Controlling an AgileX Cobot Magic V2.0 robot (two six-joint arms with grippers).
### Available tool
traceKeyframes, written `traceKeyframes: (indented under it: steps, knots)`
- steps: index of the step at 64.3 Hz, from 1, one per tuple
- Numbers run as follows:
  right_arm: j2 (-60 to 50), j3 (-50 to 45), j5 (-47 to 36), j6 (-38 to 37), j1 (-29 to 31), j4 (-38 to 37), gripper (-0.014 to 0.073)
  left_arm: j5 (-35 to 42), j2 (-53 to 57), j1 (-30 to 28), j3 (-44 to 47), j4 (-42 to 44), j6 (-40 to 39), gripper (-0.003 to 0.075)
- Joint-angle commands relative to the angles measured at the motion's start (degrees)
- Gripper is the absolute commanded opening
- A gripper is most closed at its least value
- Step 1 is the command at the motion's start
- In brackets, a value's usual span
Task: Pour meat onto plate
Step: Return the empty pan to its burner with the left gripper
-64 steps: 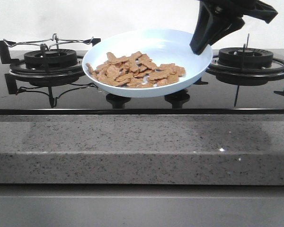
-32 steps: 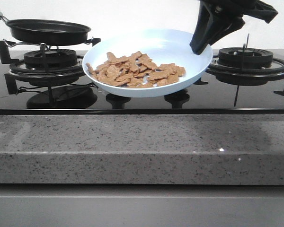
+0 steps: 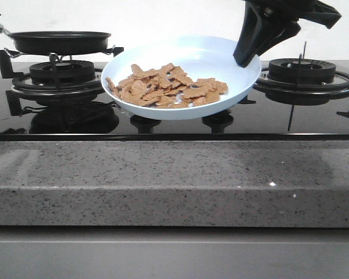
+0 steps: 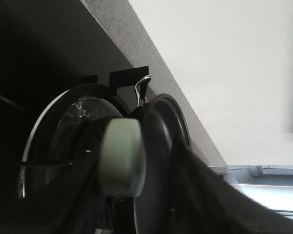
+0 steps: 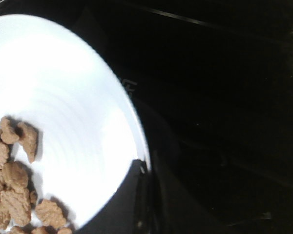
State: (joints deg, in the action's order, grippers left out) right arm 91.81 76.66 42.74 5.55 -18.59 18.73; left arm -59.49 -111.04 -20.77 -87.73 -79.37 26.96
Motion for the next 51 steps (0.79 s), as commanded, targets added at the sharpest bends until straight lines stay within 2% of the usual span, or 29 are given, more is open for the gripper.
traceKeyframes:
  steps: [1, 7, 20, 29, 34, 48, 51]
  knots:
    - [-2.9, 1.57, -2.46, 0.31, 0.11, 1.39, -0.006, -2.3, 3.06, -0.43, -2.19, -2.15, -0.38, 0.0505]
    - [-2.9, 1.57, -2.46, 0.31, 0.11, 1.39, -0.006, -4.11, 3.06, -1.14, -2.19, -0.85, -0.38, 0.0553]
    - [-2.9, 1.57, -2.46, 0.31, 0.11, 1.39, -0.006, -8.38, 4.43, -1.69, -2.19, 5.65, -0.27, 0.0552]
    - [-2.9, 1.57, -2.46, 0.31, 0.11, 1.39, -0.006, -8.52, 7.2, -1.58, -2.19, 11.51, -0.27, 0.0512]
    - [-2.9, 1.57, -2.46, 0.31, 0.11, 1.39, -0.006, -8.52, 8.84, -1.58, -2.19, 13.68, -0.5, 0.0448]
    - [-2.9, 1.57, -2.46, 0.31, 0.11, 1.39, -0.006, -9.83, 12.44, -0.93, -2.08, 15.98, -0.64, 0.0099]
    - [-2.9, 1.57, -2.46, 0.31, 0.11, 1.39, -0.006, -9.98, 13.07, -0.56, -2.08, 16.45, -0.64, 0.005]
